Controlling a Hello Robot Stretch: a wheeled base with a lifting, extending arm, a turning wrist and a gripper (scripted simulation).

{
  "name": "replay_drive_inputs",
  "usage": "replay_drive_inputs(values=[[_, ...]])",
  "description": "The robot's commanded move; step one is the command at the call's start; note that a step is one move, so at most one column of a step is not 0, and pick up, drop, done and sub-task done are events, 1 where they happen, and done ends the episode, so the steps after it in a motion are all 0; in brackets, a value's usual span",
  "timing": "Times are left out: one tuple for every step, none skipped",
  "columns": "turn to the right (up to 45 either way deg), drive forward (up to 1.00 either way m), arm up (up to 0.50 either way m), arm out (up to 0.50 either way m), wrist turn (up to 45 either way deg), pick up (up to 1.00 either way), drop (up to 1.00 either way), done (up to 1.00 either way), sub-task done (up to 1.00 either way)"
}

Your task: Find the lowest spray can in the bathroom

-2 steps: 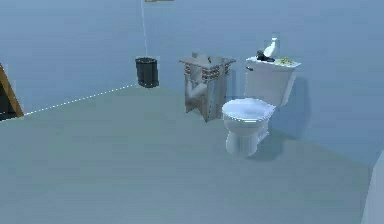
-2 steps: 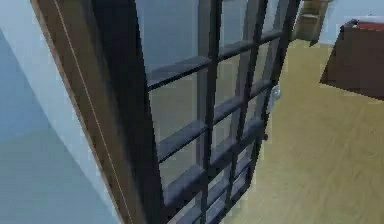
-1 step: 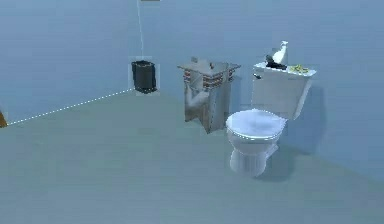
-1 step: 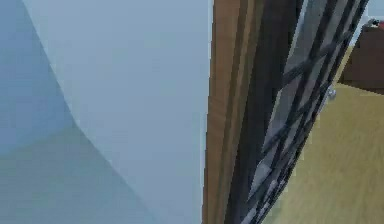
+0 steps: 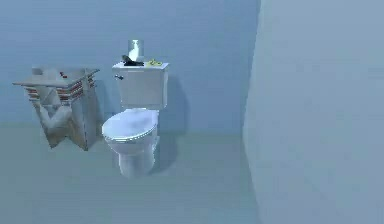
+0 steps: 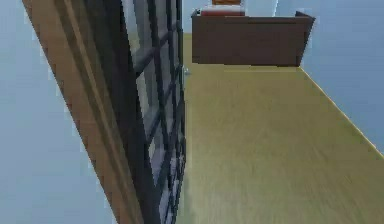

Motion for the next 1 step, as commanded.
replay_drive_inputs(values=[[0.0,1.00,0.00,0.00,0.0,0.00,0.00,0.00,0.00]])
